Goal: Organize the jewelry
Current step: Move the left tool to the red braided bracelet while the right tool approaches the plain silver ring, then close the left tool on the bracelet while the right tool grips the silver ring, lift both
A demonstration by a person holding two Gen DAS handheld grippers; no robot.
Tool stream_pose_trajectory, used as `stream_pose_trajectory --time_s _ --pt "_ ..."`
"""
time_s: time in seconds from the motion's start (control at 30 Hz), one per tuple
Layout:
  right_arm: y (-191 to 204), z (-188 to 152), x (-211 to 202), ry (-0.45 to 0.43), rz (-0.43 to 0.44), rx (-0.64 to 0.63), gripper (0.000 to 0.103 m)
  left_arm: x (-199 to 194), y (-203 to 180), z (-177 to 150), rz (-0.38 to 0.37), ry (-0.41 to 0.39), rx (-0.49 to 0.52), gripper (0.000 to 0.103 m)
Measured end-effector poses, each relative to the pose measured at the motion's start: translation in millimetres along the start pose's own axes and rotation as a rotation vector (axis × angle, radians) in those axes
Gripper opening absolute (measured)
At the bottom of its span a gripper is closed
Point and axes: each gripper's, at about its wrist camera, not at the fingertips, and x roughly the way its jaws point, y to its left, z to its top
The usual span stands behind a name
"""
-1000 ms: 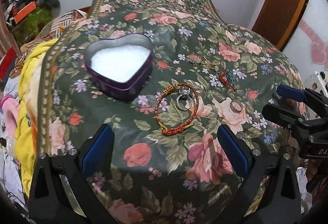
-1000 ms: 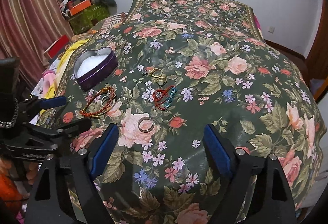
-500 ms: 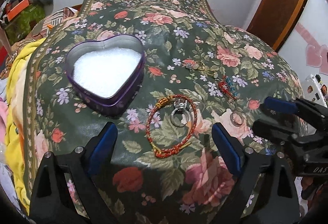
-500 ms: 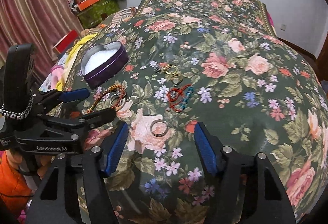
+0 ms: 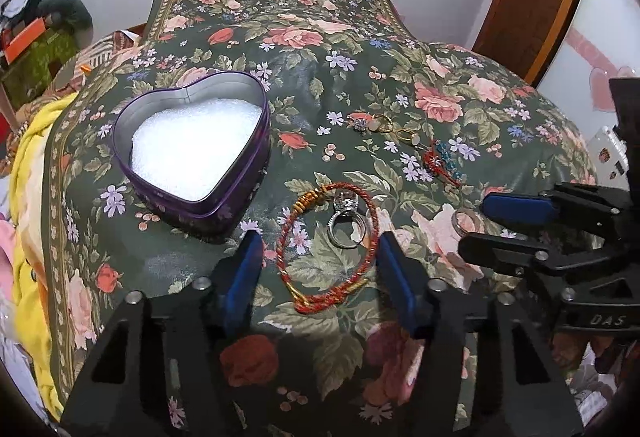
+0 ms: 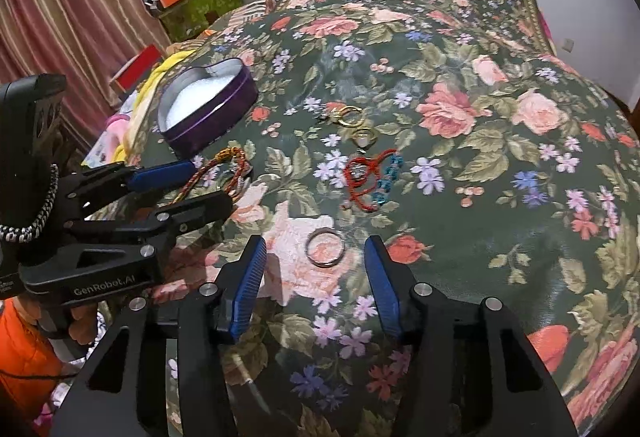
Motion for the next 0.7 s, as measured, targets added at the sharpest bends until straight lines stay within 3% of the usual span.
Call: stream_pose_trajectory --time_s 0.07,0.4,0.7 --pt "0 0 2 0.001 0.005 0.001 0.046 -1 2 1 -0.035 0.003 -0.02 0.044" --pt "-1 0 7 0.0 -0.039 -0.02 0.021 -5 4 1 -0.058 0.014 -0.066 0.025" --pt "-3 -1 4 -0.011 -0.035 -0.004 0.02 -18 7 -2 -0.036 -0.017 -0.073 0.008"
